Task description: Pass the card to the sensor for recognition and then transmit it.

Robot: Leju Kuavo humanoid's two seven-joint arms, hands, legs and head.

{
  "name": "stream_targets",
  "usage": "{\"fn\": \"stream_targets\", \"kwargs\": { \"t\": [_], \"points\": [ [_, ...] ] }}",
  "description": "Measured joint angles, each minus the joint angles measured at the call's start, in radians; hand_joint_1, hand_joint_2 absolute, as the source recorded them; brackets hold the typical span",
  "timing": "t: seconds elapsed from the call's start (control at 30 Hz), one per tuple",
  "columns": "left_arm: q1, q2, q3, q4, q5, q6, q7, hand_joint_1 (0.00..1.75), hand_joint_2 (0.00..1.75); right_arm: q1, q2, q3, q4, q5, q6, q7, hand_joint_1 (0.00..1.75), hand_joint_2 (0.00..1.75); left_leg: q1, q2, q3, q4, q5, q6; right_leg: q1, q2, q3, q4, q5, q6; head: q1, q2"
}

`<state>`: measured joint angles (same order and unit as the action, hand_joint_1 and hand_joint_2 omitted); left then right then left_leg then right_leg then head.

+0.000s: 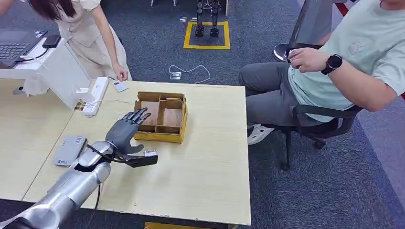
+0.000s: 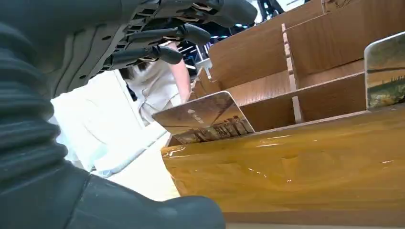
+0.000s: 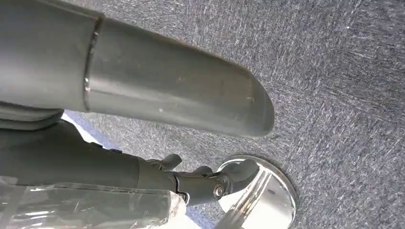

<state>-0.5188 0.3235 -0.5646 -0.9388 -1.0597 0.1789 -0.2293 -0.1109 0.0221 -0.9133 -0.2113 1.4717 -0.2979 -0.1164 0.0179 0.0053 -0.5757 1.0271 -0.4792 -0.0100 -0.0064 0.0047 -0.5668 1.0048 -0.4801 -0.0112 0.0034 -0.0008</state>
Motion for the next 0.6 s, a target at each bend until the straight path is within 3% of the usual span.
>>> {"fn": "stream_targets", "kwargs": {
  "t": [0.23,0.27,0.3,0.4,0.43,0.6],
  "points": [
    [-0.01,-0.021,0.014,0.031,-0.023,0.023,0.026,0.0,1.75,-0.001,0.0,0.0,0.0,0.001,0.0,0.006,0.0,0.0,0.0,0.0,0.0,0.0,0.0,0.0,0.0,0.0,0.0,0.0,0.0,0.0,0.0,0.0],
    [-0.01,-0.022,0.015,0.034,-0.023,0.025,0.026,0.03,1.75,-0.001,0.0,0.0,0.0,0.001,0.0,0.006,0.0,0.0,0.0,0.0,0.0,0.0,0.0,0.0,0.0,0.0,0.0,0.0,0.0,0.0,0.0,0.0],
    [-0.011,-0.022,0.017,0.037,-0.023,0.025,0.026,0.31,1.75,-0.001,0.0,0.0,0.0,0.001,0.0,0.006,0.0,0.0,0.0,0.0,0.0,0.0,0.0,0.0,0.0,0.0,0.0,0.0,0.0,0.0,0.0,0.0],
    [-0.012,-0.022,0.024,0.043,-0.022,0.02,0.016,0.31,1.75,-0.001,0.0,0.0,0.0,0.0,0.0,0.006,0.0,0.0,0.0,0.0,0.0,0.0,0.0,0.0,0.0,0.0,0.0,0.0,0.0,0.0,0.0,0.0],
    [-0.013,-0.022,0.027,0.045,-0.021,0.019,0.014,1.75,1.75,-0.001,0.0,0.0,0.0,0.0,0.0,0.006,0.0,0.0,0.0,0.0,0.0,0.0,0.0,0.0,0.0,0.0,0.0,0.0,0.0,0.0,0.0,0.0],
    [-0.013,-0.021,0.04,0.05,-0.015,0.011,0.005,1.75,1.75,-0.001,0.0,0.0,0.0,0.0,0.0,0.005,0.0,0.0,0.0,0.0,0.0,0.0,0.0,0.0,0.0,0.0,0.0,0.0,0.0,0.0,0.0,0.0]
  ]
}}
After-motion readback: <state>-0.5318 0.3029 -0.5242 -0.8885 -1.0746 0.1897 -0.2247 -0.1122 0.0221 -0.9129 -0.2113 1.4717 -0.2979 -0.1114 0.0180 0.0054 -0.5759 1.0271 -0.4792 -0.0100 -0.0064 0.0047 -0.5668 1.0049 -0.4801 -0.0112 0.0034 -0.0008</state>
